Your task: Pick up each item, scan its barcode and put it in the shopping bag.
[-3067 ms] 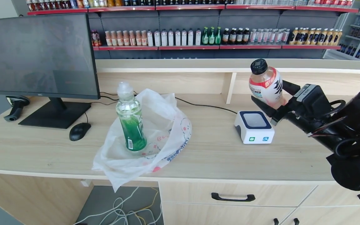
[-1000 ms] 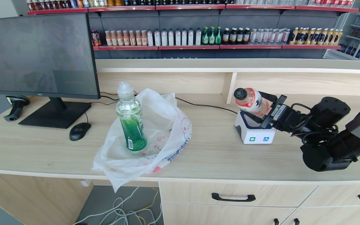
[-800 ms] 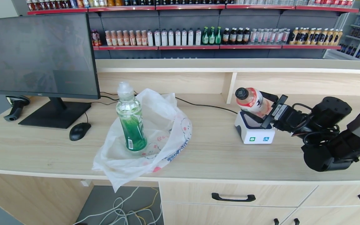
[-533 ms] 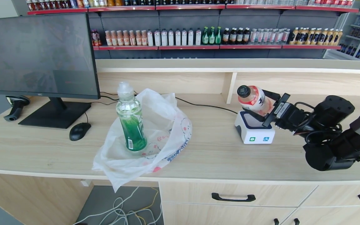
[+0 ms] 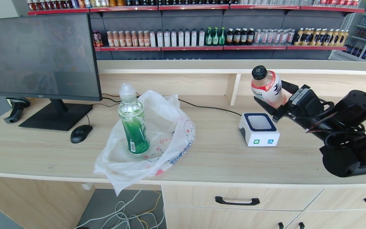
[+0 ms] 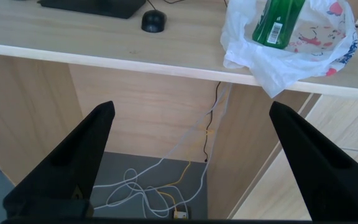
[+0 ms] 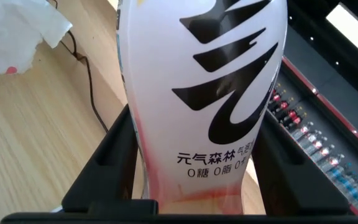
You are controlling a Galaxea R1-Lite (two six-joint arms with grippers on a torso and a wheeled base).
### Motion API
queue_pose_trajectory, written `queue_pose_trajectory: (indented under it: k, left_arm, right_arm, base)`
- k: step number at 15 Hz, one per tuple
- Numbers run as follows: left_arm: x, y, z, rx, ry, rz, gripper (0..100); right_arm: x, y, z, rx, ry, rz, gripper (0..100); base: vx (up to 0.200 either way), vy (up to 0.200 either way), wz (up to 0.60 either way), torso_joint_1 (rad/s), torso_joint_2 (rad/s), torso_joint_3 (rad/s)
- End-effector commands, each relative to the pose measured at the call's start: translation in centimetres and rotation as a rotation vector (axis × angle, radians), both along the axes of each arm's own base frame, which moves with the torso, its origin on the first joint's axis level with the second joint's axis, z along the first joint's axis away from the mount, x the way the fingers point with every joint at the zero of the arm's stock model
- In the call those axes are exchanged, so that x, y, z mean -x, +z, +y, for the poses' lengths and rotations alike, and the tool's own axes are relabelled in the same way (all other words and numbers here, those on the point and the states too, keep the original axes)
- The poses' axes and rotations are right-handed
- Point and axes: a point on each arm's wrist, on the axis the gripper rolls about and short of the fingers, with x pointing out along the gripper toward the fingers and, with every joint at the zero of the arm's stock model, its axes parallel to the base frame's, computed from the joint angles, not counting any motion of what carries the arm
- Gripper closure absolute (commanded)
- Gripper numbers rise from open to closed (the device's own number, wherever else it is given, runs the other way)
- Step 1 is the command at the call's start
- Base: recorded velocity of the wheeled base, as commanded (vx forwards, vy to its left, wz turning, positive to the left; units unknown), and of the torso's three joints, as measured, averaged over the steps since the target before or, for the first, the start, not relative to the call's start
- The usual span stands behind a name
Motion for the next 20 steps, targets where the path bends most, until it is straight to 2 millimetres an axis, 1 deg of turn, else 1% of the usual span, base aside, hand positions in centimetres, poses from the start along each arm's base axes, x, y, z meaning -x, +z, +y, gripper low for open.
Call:
queue_pose_trajectory:
  k: [1, 4, 6, 9, 12, 15, 17, 20]
  left_arm:
    - [0.0, 0.0, 0.0, 0.0, 0.001, 0.001, 0]
    - [0.0, 0.0, 0.0, -0.001, 0.001, 0.001, 0]
    - [0.0, 0.0, 0.0, 0.0, 0.001, 0.001, 0]
    - [0.0, 0.0, 0.0, 0.002, 0.001, 0.001, 0]
    - [0.0, 0.0, 0.0, 0.0, 0.001, 0.001, 0]
    - [0.0, 0.0, 0.0, 0.0, 0.001, 0.0, 0]
    - [0.0, 0.0, 0.0, 0.002, 0.001, 0.0, 0]
    - [0.0, 0.0, 0.0, 0.002, 0.001, 0.0, 0]
  right_arm:
    - [2.8, 1.8, 0.4, -0.085, -0.018, 0.02, 100]
    - [4.1, 2.7, 1.7, -0.274, -0.052, 0.087, 100]
    - [4.6, 2.7, 1.8, -0.318, -0.041, 0.118, 100]
    - [4.9, 3.3, 1.8, -0.403, 0.002, 0.154, 100]
    - [5.0, 2.3, 1.7, -0.498, -0.022, 0.233, 100]
    - [5.0, 2.0, 1.5, -0.596, -0.062, 0.27, 100]
    - [5.5, 0.7, 1.5, -0.627, -0.064, 0.346, 100]
    - [5.5, 0.8, 1.4, -0.636, -0.061, 0.345, 100]
  base:
    - [0.0, 0.0, 0.0, 0.0, 0.0, 0.0]
    - [0.0, 0.0, 0.0, 0.0, 0.0, 0.0]
    - [0.0, 0.0, 0.0, 0.0, 0.0, 0.0]
    - [0.0, 0.0, 0.0, 0.0, 0.0, 0.0]
    - [0.0, 0.0, 0.0, 0.0, 0.0, 0.0]
    - [0.0, 0.0, 0.0, 0.0, 0.0, 0.0]
    - [-0.2, 0.0, 0.0, 0.0, 0.0, 0.0]
    - [-0.2, 0.0, 0.0, 0.014, 0.01, -0.001]
